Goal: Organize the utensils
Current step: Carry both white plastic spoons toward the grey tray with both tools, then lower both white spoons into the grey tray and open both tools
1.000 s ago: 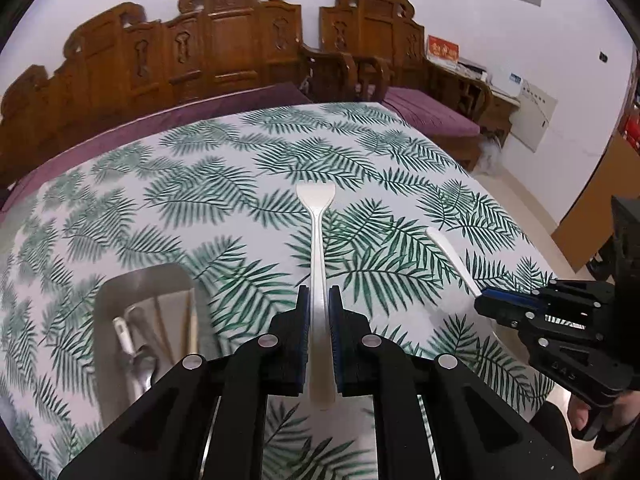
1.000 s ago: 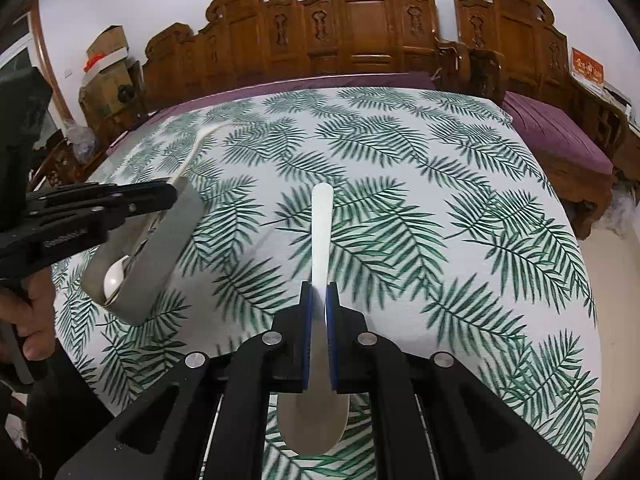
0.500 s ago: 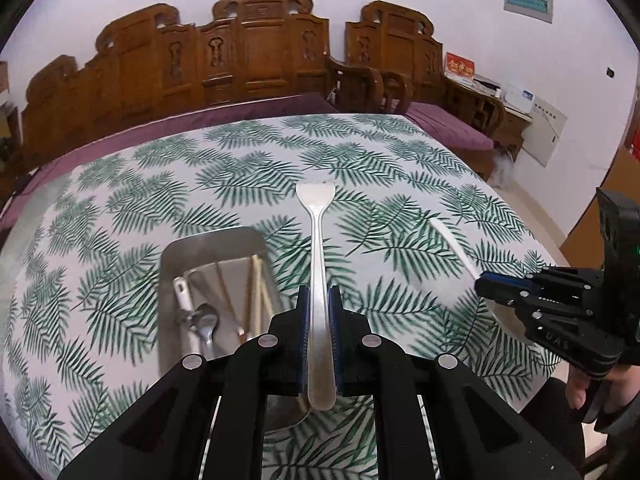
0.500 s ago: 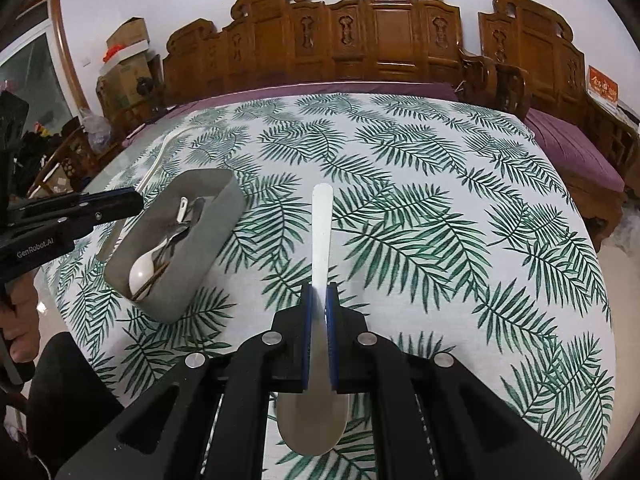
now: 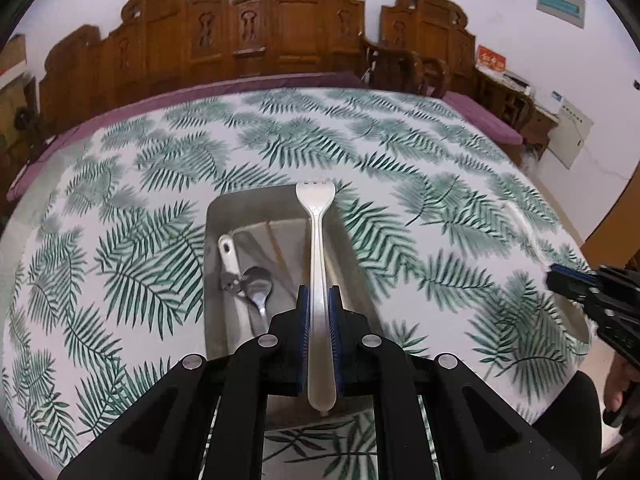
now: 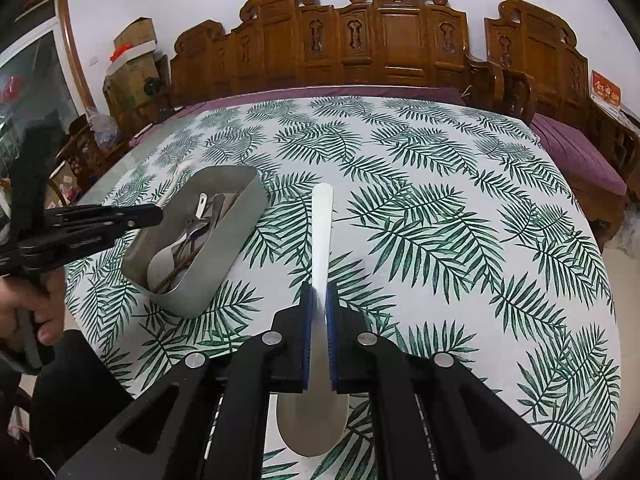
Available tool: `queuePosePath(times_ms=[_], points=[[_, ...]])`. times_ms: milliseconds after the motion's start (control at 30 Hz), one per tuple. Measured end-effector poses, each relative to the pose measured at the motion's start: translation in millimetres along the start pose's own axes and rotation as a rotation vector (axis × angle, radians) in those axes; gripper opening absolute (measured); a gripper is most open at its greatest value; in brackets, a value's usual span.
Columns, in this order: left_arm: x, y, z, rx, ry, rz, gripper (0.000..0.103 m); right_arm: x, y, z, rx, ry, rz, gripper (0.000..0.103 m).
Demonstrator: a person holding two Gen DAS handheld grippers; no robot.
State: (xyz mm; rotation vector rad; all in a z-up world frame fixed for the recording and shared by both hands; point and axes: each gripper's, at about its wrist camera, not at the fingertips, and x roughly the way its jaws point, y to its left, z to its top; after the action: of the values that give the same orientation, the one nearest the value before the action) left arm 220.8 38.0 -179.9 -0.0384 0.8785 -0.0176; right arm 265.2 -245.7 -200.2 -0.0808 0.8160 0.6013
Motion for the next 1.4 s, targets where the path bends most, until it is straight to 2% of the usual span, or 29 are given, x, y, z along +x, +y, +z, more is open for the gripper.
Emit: queuePosePath(times_ms=[267, 567, 767, 800, 867, 1000, 1200, 1267, 1333, 1400], points=[[30.6, 18.8, -2.9, -0.029, 0.070, 0.028, 0.008, -0.2, 4.1, 1.5, -0.003, 0.001, 0.003, 0.008], [50.8, 26.4, 1.8, -0.052, 0.098, 0.033, 0.008, 2.1, 9.0, 5.8, -0.014, 0.008, 0.000, 0.008], [45.1, 26.9, 2.1, -0.042, 0.091, 0.031, 0.011, 3.7, 16.7, 9.7, -0.024, 0.008, 0.008, 0.008], [41.8, 27.4, 1.7, -0.040, 0.085, 0.029, 0.013, 4.8, 17.8, 10.9, -0.024, 0.008, 0.010, 0.008], [30.6, 29.5, 0.2, -0.034, 0.062, 0.028, 0.025, 7.7, 21.8, 13.1, -0.029, 0.007, 0.016, 0.008], [10.8, 33.9, -1.4, -0.028, 0.030, 0.023, 0.033, 17.0, 34.6, 19.9, -0.040, 0.007, 0.035, 0.008], [-21.9, 46.5, -2.2, -0.020, -0.017, 0.032, 0.053, 34.5, 61.2, 31.8, -0.062, 0.009, 0.077, 0.008], [-33.0, 52.3, -2.4, -0.021, -0.035, 0.041, 0.072, 39.7, 70.3, 35.7, -0.072, 0.011, 0.088, 0.008], [-41.5, 56.7, -2.9, -0.021, -0.052, 0.046, 0.080, 44.3, 77.9, 39.4, -0.080, 0.013, 0.099, 0.008], [-48.7, 60.9, -4.0, -0.022, -0.063, 0.045, 0.083, 48.8, 86.0, 42.8, -0.089, 0.016, 0.106, 0.008]])
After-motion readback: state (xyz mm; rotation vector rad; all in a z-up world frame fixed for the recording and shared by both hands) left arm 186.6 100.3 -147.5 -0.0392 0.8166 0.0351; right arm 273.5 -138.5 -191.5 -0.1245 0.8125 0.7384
